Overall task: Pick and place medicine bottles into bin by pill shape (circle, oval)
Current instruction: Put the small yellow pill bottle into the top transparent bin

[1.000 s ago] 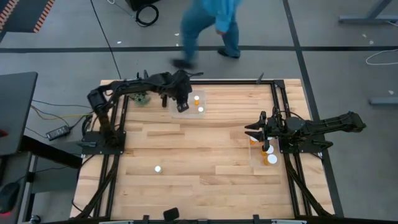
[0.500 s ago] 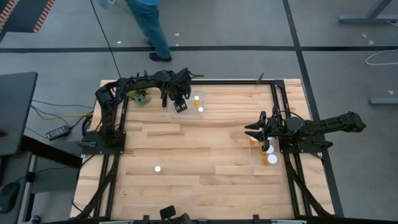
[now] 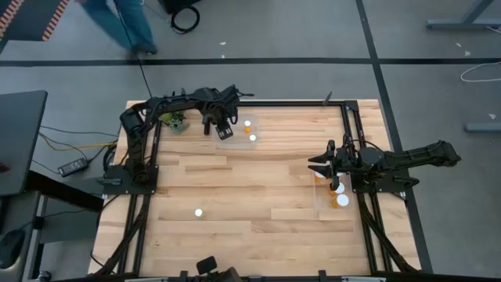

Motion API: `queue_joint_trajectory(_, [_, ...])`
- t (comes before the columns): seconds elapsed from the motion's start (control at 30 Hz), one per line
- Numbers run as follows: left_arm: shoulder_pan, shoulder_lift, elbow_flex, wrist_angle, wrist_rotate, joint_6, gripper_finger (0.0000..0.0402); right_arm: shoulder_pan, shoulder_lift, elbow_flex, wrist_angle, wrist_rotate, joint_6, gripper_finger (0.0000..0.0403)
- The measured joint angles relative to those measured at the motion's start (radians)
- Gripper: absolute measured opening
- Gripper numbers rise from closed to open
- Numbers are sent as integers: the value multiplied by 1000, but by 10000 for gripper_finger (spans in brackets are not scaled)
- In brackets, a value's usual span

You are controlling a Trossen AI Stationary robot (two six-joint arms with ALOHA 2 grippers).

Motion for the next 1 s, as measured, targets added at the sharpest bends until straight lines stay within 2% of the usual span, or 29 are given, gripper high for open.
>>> queue_joint_trajectory(0.2, [0, 0, -1, 0, 0, -16, 133, 0, 0, 0, 0, 0, 0, 129])
queue_joint_trajectory(0.77, [0, 0, -3, 0, -15, -18, 185, 0, 0, 0, 0, 0, 0, 129])
queue_joint_trajectory(1.0, [-3, -2, 21, -61, -19, -18, 205, 0, 0, 0, 0, 0, 0, 129])
